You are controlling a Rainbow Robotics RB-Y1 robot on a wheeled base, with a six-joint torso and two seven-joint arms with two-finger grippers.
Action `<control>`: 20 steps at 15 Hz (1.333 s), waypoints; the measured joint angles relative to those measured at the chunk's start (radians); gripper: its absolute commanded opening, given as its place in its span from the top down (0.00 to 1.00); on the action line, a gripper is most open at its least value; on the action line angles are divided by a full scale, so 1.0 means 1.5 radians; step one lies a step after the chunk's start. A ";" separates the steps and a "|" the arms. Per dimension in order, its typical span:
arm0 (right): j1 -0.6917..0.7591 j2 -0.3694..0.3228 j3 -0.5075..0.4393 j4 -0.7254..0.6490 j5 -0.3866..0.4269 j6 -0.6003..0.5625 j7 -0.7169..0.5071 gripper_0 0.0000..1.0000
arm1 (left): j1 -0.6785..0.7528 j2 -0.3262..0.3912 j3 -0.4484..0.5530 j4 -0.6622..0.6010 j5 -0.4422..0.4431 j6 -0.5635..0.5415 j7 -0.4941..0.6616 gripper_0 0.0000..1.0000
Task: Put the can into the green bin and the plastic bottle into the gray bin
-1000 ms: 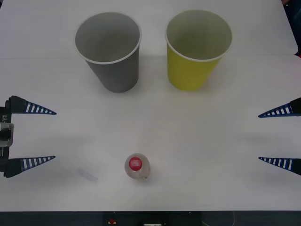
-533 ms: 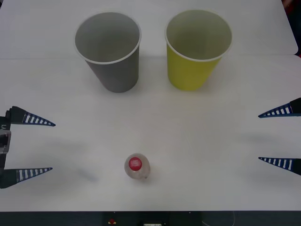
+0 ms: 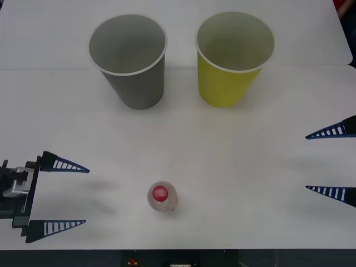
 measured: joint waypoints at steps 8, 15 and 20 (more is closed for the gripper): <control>0.000 0.000 0.000 0.000 0.000 0.000 0.000 0.00 | -0.061 -0.087 -0.091 0.111 0.015 -0.006 -0.063 0.00; 0.000 0.000 0.000 0.000 0.000 0.000 0.000 0.00 | -0.144 -0.176 -0.152 0.257 0.020 -0.031 -0.135 0.00; 0.000 0.000 0.000 0.000 0.000 0.000 0.000 0.00 | -0.192 -0.217 -0.195 0.321 0.019 -0.028 -0.175 0.00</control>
